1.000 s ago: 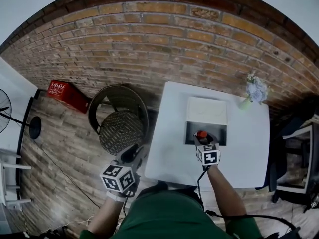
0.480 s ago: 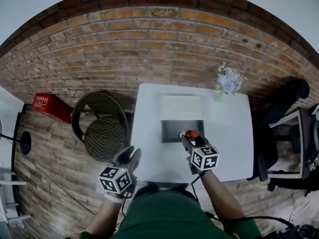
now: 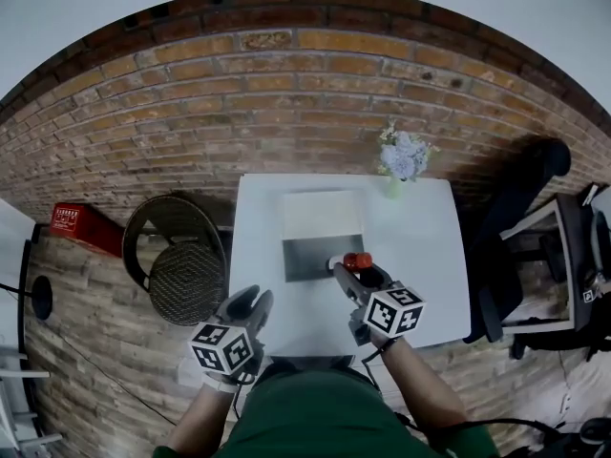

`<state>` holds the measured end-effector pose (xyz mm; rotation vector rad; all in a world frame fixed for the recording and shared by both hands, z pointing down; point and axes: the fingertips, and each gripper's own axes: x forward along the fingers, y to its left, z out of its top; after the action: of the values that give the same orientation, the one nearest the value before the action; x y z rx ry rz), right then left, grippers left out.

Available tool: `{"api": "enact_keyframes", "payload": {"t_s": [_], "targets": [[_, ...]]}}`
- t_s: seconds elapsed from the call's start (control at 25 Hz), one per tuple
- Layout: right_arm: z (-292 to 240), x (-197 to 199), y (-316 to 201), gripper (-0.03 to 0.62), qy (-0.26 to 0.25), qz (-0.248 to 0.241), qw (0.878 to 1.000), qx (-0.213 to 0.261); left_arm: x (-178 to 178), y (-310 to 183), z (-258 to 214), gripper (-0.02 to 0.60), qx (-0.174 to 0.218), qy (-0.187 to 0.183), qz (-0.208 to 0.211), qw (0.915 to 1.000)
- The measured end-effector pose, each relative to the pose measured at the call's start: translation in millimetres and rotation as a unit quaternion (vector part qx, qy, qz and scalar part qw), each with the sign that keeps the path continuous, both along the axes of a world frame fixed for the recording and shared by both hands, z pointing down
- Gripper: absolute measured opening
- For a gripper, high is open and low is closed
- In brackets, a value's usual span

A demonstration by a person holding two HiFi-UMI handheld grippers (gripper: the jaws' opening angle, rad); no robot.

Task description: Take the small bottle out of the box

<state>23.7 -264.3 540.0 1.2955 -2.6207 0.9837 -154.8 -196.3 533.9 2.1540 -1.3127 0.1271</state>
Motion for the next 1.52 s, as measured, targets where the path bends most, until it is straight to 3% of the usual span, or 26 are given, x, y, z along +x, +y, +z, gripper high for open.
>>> {"api": "enact_keyframes", "payload": {"t_s": [0.24, 0.4, 0.56, 1.04, 1.52], "targets": [[-34.1, 9.3, 1.3, 0.221, -0.092, 0.009, 0.996, 0.001, 14.1, -4.7, -2.7, 0.137, -0.001, 0.000, 0.008, 1.0000], [-53.9, 18.7, -0.3, 0.221, -0.176, 0.021, 0.984, -0.005, 20.8, -3.8, -2.9, 0.137, -0.003, -0.001, 0.011, 0.9999], [-62.2, 29.8, -0.9, 0.221, -0.224, 0.033, 0.974, -0.005, 23.4, -0.7, -2.3, 0.137, -0.006, -0.004, 0.010, 0.9999], [-111.2, 45.1, 16.0, 0.221, -0.244, 0.014, 0.968, 0.052, 33.7, -4.7, -15.3, 0.137, 0.004, 0.001, 0.013, 0.9999], [-117.7, 44.4, 29.9, 0.221, -0.308, -0.007, 0.950, 0.055, 49.7, -7.8, -12.4, 0.135, -0.003, -0.005, 0.027, 0.9996]]}}
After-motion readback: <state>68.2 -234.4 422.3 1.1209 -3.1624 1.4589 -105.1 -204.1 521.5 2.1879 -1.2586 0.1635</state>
